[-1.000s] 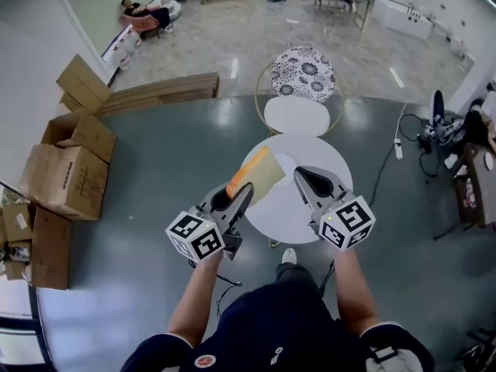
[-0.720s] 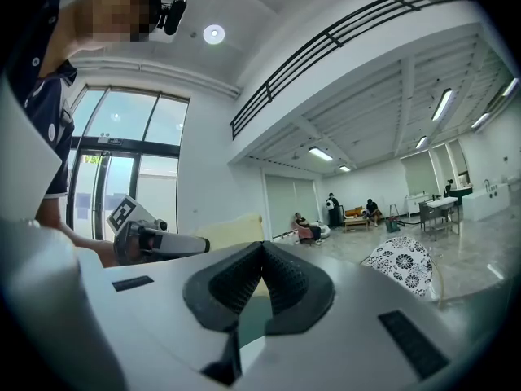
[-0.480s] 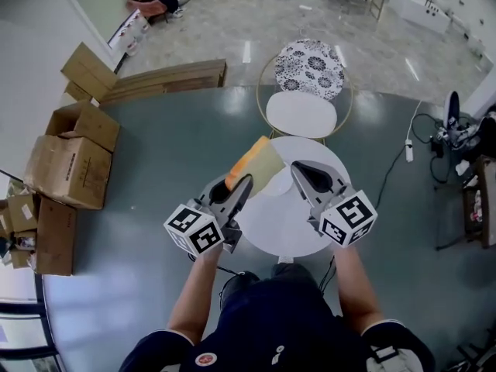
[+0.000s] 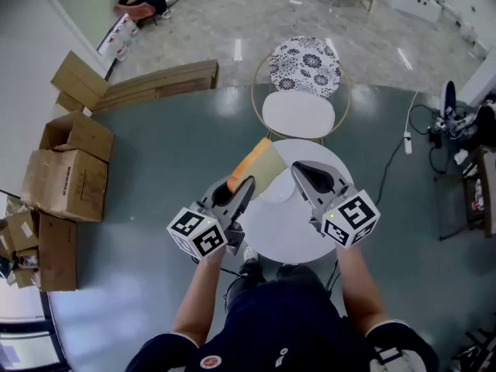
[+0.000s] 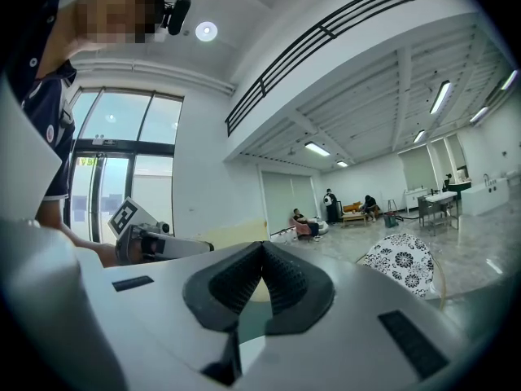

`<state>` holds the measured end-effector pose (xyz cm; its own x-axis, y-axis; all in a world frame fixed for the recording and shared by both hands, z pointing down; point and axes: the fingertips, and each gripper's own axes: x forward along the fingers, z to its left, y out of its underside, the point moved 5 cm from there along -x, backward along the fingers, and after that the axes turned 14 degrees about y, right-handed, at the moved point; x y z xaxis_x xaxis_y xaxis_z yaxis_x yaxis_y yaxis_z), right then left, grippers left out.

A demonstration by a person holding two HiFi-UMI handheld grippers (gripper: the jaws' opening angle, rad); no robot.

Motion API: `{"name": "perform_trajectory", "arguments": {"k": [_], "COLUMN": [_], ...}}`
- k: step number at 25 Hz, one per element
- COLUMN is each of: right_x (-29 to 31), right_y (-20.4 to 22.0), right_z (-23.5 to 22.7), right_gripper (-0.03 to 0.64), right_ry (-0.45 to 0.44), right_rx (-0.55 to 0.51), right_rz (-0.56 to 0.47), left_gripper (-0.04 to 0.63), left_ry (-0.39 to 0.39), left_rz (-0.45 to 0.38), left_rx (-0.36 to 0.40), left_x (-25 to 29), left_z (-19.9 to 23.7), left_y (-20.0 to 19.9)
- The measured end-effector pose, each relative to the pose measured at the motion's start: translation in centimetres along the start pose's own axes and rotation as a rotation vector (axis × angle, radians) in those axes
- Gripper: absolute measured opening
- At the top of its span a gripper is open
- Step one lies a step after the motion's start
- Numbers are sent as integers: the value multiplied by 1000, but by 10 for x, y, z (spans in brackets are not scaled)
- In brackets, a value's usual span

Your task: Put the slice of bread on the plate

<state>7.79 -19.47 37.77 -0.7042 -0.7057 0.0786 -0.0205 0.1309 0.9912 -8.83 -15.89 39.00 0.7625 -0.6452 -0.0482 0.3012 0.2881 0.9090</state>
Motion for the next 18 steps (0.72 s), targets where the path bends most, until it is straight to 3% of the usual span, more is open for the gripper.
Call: {"name": "perform_trajectory", "arguments": {"k": [9,18], "right_x": [20,20], "right_y": [5,19], "right_z": [9,12], "right_gripper": [8,8], "right_ry": [137,216], "right_rx": [-5,12], "right_rz": [16,34], "left_gripper": [97,97], "left_ry": [104,167], "left_rz": [48,111], "left_rx": [-40,-98], "left_x": [-3,8], "left_z": [42,61], "left_y": [2,21]}}
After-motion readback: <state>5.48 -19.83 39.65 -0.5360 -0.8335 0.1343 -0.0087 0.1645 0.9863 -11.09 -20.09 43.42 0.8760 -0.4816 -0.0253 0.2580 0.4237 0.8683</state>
